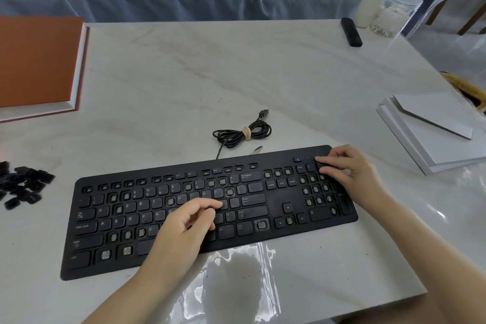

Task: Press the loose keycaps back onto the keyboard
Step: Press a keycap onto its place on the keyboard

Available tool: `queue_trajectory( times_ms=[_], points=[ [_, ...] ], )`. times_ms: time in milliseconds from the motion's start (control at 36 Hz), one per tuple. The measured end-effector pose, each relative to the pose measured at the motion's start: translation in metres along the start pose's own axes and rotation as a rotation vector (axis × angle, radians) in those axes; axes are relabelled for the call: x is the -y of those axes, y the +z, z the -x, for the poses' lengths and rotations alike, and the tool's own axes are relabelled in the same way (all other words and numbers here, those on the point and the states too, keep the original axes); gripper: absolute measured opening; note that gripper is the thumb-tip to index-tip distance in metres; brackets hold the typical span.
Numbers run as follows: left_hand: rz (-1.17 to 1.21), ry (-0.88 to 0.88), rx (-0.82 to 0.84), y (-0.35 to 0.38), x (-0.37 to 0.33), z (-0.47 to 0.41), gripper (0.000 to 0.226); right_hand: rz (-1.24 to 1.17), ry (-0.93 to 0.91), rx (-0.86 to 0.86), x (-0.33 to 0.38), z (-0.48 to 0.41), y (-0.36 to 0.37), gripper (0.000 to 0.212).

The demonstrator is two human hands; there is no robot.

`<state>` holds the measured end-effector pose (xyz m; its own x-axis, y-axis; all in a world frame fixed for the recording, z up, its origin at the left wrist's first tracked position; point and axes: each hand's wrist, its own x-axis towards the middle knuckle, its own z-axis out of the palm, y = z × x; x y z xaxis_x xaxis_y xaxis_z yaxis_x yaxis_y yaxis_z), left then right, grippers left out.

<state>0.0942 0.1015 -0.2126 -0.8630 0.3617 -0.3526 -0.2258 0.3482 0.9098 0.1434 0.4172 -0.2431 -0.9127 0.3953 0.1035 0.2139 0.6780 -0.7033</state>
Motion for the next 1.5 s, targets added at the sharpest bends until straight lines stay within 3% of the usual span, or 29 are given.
queue_trajectory(
  times_ms=[111,250,333,500,750,833,1000,1222,1500],
  points=[
    [-0.008,0.002,0.000,0.001,-0.003,0.000,0.027,0.059,-0.041,-0.042,-0.003,0.003,0.003,0.030],
    [0.006,-0.013,-0.004,0.001,-0.005,0.002,0.026,0.329,-0.212,-0.184,0.000,0.020,0.010,0.021],
    [0.002,-0.015,-0.004,0.001,-0.006,0.002,0.025,0.443,-0.247,-0.246,0.006,0.028,0.017,0.034],
    [0.005,-0.011,0.000,0.002,-0.008,0.001,0.024,0.416,-0.091,-0.177,0.013,0.037,0.024,0.046],
    [-0.078,0.045,-0.013,0.002,-0.008,-0.002,0.025,0.390,0.031,-0.140,0.020,0.040,0.022,0.034],
    [-0.096,0.079,-0.030,0.004,-0.011,0.000,0.026,0.329,0.076,-0.080,0.022,0.040,0.019,0.035],
    [-0.126,0.140,-0.029,-0.001,-0.015,0.003,0.024,0.128,-0.015,-0.239,0.056,0.057,0.033,0.020],
    [-0.142,0.214,-0.008,-0.004,-0.024,0.008,0.023,-0.640,0.328,0.216,0.145,0.068,0.050,0.021],
    [-0.125,0.385,-0.040,-0.011,-0.021,0.010,0.032,-0.905,0.468,0.307,0.168,0.069,0.060,0.020]
  ],
)
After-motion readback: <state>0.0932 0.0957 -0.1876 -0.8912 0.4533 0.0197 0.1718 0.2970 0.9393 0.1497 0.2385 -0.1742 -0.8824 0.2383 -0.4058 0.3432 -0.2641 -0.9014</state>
